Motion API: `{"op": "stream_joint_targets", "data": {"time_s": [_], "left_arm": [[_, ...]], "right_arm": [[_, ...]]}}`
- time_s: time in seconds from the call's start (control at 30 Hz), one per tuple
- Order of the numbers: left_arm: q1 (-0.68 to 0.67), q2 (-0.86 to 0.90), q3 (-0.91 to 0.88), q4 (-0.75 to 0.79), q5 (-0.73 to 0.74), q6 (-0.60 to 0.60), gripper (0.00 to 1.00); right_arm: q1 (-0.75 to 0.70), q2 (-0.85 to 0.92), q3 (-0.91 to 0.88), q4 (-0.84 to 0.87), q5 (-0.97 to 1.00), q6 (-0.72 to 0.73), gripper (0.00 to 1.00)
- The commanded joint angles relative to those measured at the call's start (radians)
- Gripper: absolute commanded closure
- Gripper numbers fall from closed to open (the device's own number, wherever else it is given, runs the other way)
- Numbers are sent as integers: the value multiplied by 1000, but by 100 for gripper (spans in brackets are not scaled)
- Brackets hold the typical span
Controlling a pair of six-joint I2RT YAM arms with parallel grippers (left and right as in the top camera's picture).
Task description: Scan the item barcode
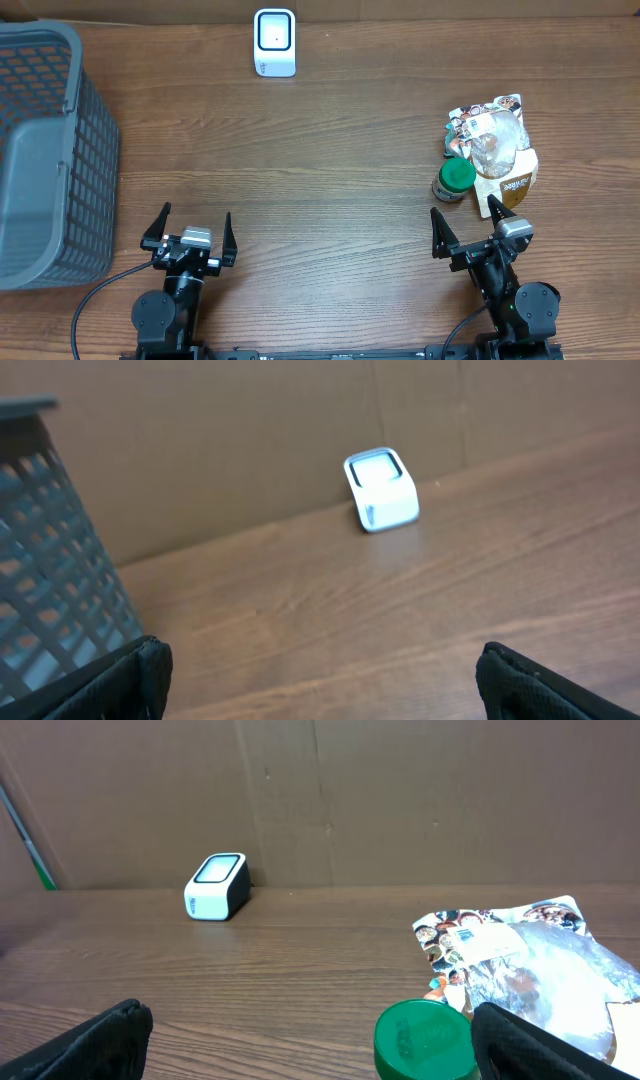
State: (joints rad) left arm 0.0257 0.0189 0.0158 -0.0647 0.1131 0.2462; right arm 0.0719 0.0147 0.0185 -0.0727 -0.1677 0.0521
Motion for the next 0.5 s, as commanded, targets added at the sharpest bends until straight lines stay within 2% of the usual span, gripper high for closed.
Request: {"op": "stream_joint_targets", "data": {"time_s": [0.0,0.47], "left_arm": [[-3,-16,-11,-2,18,-12,1],[-3,-15,-11,-2,17,-18,0]], "right_arm": [[0,-12,-11,3,10,-1,0],[0,-12,-11,3,10,-1,0]]}}
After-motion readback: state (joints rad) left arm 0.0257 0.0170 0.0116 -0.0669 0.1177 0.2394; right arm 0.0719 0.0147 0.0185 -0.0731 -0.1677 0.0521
